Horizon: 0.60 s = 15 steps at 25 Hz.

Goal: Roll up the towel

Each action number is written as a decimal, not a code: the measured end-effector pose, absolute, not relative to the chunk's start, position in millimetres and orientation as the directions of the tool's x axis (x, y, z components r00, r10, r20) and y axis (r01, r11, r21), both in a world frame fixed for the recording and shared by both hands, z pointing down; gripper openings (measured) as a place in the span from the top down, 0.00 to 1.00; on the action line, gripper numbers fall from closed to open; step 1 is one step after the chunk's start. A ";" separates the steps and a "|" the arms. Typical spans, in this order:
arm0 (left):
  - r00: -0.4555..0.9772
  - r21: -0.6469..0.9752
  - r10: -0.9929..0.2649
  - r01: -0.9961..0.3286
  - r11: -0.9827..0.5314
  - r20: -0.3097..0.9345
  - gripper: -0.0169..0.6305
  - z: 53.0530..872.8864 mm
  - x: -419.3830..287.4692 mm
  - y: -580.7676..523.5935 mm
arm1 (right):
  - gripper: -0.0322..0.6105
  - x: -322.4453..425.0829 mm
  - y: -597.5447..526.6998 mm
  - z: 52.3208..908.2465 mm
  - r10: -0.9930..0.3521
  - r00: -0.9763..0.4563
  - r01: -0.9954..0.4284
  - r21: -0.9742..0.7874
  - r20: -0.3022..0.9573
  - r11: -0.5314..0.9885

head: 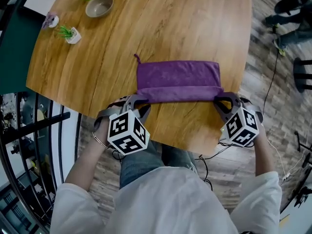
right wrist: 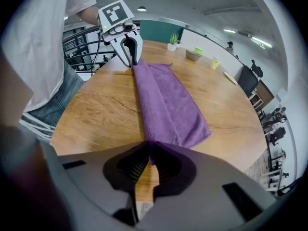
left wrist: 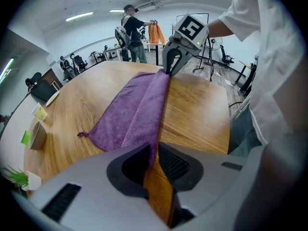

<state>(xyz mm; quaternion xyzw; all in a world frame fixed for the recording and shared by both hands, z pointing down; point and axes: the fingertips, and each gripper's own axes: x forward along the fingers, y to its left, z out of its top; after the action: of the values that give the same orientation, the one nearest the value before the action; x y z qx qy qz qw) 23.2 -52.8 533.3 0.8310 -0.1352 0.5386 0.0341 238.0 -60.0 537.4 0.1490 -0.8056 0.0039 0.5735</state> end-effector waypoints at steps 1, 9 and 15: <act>0.384 -0.090 -0.189 -0.261 -0.961 0.904 0.88 533.5 23.0 -53.7 | 0.89 237.8 -60.2 537.8 -0.238 -0.295 -0.241 0.169 0.925 0.956; 0.373 -0.081 -0.167 -0.235 -0.969 0.913 0.94 533.4 19.9 -46.7 | 0.92 237.1 -48.8 538.3 -0.218 -0.296 -0.246 0.147 0.930 0.958; 0.377 0.008 -0.076 -0.216 -0.976 0.923 0.94 522.4 14.3 -18.0 | 0.92 236.4 -19.5 522.8 -0.142 -0.336 -0.274 0.048 0.931 0.960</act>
<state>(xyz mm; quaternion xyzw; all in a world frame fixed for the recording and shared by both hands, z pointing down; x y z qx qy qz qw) 14.3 -18.0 522.4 0.8273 -0.0881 0.5511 0.0636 236.4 -19.5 522.8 0.1278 -0.8152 0.0587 0.5619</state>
